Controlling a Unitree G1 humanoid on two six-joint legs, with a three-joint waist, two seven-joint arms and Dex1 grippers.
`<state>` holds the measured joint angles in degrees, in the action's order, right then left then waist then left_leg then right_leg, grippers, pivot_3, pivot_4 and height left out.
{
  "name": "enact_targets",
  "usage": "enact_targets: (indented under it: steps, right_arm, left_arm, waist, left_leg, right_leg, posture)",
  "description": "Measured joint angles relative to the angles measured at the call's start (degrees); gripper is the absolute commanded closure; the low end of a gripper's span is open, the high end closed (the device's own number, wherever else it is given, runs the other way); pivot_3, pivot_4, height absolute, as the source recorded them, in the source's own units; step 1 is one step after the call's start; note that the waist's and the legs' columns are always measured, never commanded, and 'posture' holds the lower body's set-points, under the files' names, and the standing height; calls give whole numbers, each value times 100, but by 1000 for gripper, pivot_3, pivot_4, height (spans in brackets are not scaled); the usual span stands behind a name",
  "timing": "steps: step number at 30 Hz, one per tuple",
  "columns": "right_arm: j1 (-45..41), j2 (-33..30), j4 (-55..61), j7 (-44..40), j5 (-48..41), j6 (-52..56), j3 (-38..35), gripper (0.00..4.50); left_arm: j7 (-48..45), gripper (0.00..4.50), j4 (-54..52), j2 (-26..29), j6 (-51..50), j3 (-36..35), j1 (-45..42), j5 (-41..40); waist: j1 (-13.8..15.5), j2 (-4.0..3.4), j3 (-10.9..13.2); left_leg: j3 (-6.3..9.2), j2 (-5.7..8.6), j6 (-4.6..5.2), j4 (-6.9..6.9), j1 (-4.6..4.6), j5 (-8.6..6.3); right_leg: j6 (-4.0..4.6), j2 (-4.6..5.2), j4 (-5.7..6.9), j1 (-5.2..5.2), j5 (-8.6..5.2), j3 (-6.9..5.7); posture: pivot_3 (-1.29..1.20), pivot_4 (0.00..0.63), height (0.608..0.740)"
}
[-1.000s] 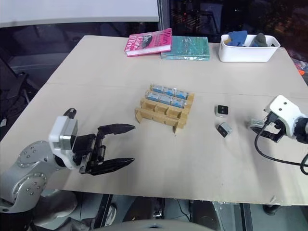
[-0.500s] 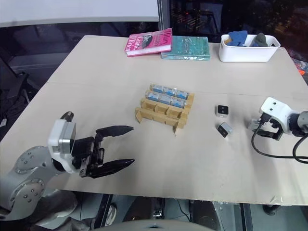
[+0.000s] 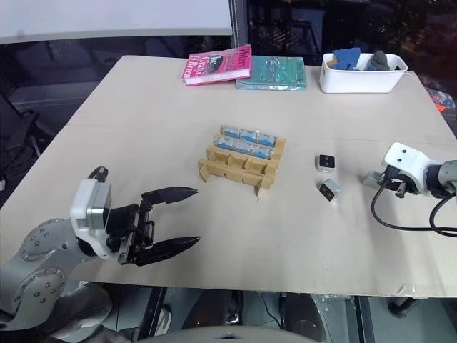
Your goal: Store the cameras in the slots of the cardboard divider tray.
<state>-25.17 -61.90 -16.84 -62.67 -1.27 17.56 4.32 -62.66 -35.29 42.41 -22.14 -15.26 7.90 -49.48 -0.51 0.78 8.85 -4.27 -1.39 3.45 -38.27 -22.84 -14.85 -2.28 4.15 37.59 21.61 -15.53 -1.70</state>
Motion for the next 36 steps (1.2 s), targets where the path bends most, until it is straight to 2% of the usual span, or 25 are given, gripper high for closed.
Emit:
enact_targets:
  steps: [18, 25, 29, 35, 36]
  right_arm:
    - [-180, 159, -155, -79, 73, -19, -6, 3865]
    - [-166, 120, 912, -437, -661, 1091, -284, 3865]
    - [-165, 134, 1640, -431, -1029, 1662, -380, 3865]
    - [-793, 1011, 2838, 18, -1942, 2922, -470, 3865]
    - [-1125, 1504, 2997, 338, -2073, 3226, -466, 3865]
  left_arm:
    - [53, 0, 0, 0, 4, 0, -25, 9]
    - [128, 0, -1, 0, 5, 0, -25, 8]
    - [163, 0, -1, -4, 5, 8, -51, 10]
    - [286, 0, 7, -79, 11, 6, -108, 20]
    - [373, 0, 41, -159, 16, -5, -104, 37]
  waist:
    - [-23, 0, 0]
    - [-12, -46, 28]
    - [-8, -47, 29]
    - [-35, -55, 36]
    - [-53, -55, 36]
  left_leg:
    - [1, -1, 0, 0, 1, 0]
    - [4, -1, 0, 8, -8, -1]
    - [7, 0, 0, 9, -15, -2]
    - [10, 0, 0, 17, -15, -3]
    - [10, 0, -1, 18, -15, -4]
  right_leg:
    - [18, 10, 2, 2, -9, 2]
    - [18, 16, 3, 14, -8, 1]
    - [18, 21, 1, 17, -9, -3]
    - [19, 24, 0, 21, -9, -5]
    - [20, 25, 2, 23, -8, -3]
  posture:
    - [0, 150, 740]
    - [0, 150, 740]
    - [0, 150, 740]
    - [0, 150, 740]
    - [0, 150, 740]
